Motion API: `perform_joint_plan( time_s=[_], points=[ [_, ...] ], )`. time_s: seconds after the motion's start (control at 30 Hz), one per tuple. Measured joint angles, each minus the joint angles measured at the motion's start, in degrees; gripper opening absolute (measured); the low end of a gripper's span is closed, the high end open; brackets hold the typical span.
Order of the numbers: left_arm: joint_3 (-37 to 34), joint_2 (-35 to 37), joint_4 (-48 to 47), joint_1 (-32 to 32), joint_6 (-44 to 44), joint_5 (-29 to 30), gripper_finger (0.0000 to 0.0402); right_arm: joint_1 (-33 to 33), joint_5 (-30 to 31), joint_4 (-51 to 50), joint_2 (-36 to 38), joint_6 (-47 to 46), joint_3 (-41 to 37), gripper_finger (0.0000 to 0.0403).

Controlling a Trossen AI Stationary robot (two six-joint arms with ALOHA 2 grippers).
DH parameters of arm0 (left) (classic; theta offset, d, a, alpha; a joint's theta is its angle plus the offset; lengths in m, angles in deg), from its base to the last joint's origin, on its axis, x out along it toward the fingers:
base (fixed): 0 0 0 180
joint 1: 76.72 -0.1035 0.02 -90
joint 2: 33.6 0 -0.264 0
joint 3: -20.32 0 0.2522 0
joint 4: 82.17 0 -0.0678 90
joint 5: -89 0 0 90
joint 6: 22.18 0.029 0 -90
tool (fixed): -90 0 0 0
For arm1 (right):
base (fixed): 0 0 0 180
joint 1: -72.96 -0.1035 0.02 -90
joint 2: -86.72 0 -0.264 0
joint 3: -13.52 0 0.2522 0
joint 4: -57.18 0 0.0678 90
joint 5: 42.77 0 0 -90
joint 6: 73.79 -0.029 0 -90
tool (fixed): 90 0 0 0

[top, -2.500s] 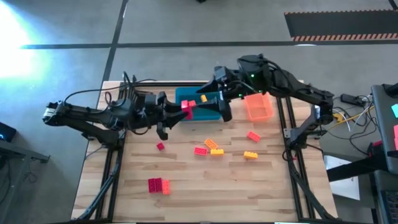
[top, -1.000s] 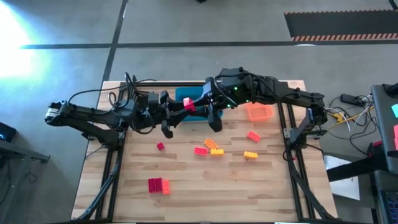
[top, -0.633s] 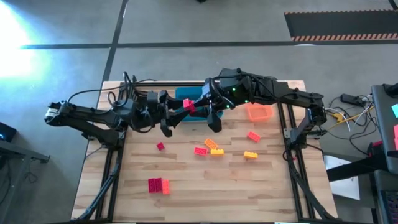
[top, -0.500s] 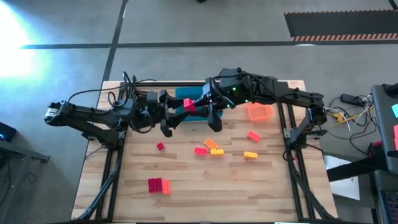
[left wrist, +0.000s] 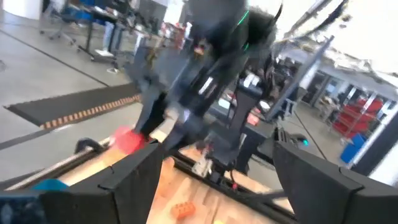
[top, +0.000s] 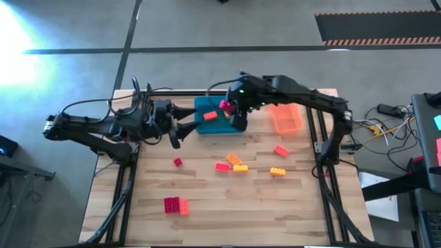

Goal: Sort & place blocks by color
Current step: Put the red game piece into the orange bin

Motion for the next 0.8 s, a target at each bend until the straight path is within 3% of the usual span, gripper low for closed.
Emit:
perform_joint_plan(
  time_s=[0.37,0.57,0.8],
  points=[
    [0.00,-0.05,-0.43,0.01,-0.05,2.97,0.0288,8.86,-0.12,0.96,-15.44,3.25,-7.01,0.0127],
    [0.00,-0.38,-0.42,0.01,-0.07,2.97,0.0288,10.92,-0.12,-0.04,-24.09,3.75,-7.09,0.0127],
    [0.00,-0.38,-0.43,0.01,-0.07,2.97,0.0288,10.98,-0.08,-0.08,-27.19,3.77,-5.30,0.0144]
  ],
)
